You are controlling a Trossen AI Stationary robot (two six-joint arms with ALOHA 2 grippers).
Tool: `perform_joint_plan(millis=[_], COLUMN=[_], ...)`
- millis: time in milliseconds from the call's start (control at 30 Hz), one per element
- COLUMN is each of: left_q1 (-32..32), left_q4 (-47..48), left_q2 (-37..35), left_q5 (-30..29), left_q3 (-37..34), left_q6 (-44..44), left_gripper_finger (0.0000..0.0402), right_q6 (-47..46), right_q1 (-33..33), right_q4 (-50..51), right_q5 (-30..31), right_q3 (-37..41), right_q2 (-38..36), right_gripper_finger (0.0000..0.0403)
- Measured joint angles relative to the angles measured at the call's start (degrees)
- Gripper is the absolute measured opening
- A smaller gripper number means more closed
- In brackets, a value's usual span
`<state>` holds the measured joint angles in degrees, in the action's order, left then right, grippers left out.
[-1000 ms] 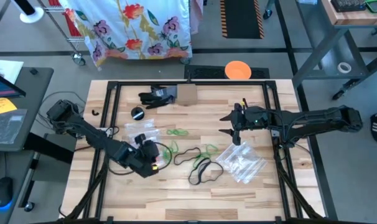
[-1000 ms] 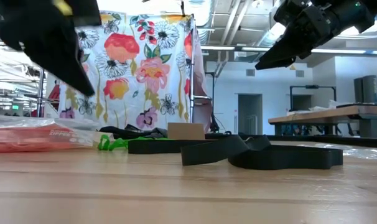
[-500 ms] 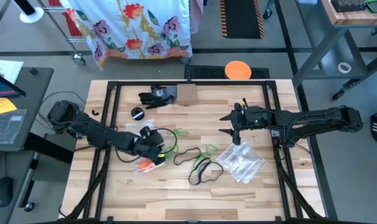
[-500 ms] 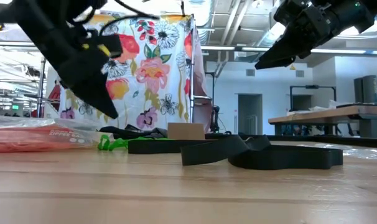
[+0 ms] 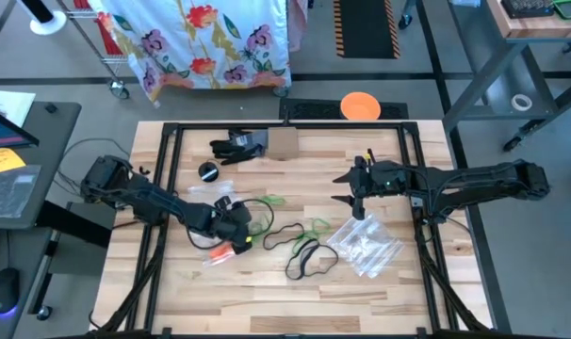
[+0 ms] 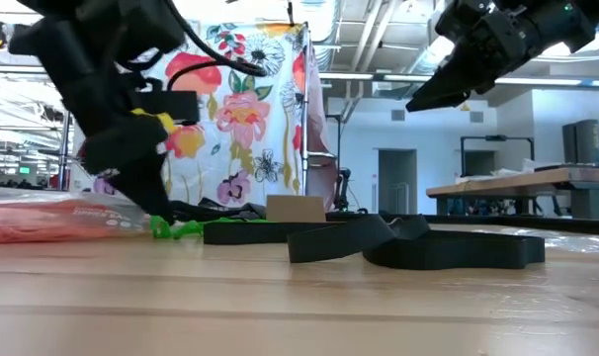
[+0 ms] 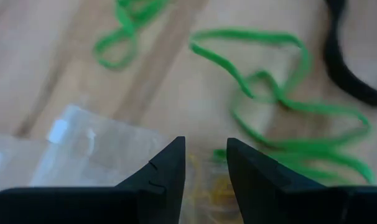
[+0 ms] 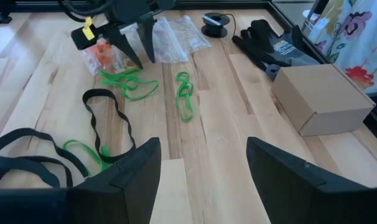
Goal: Sort rubber bands
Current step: Open the transparent zip bag
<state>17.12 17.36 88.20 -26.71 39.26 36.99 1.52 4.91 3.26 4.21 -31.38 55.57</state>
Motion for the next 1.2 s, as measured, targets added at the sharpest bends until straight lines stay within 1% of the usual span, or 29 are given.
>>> perform_joint_plan(millis=[100, 500, 667, 833, 933, 1033, 1200], left_q1=[1.9, 8.8, 11.0, 13.4, 14.4, 15.1, 15.8], left_q4=[1.9, 8.5, 9.4, 7.9, 6.1, 6.0, 6.5], left_q2=[0.0, -0.2, -1.3, -3.9, -4.4, -4.0, -1.6], left_q5=[1.4, 1.4, 2.5, 0.2, 2.7, 5.9, 6.7], left_q3=[0.0, 0.0, 1.5, 5.3, 6.6, 6.7, 6.6], left_q6=[2.1, 8.1, 6.0, 1.1, 0.7, 2.5, 4.7], left_gripper_finger=[0.0111, 0.0111, 0.0111, 0.0111, 0.0111, 0.0111, 0.0111], right_q6=[0.0, -1.1, -1.1, -1.1, -1.1, -1.1, -1.1], right_q1=[0.0, 0.0, 0.0, 0.0, 0.0, 0.0, 0.0], right_q4=[0.6, 1.2, 1.2, 1.2, 1.2, 1.2, 1.2], right_q5=[0.0, 0.0, 0.0, 0.0, 0.0, 0.0, 0.0], right_q3=[0.0, 0.0, 0.0, 0.0, 0.0, 0.0, 0.0], right_q2=[0.0, 0.0, 0.0, 0.0, 0.0, 0.0, 0.0], right_gripper_finger=[0.023, 0.023, 0.023, 0.023, 0.023, 0.023, 0.023])
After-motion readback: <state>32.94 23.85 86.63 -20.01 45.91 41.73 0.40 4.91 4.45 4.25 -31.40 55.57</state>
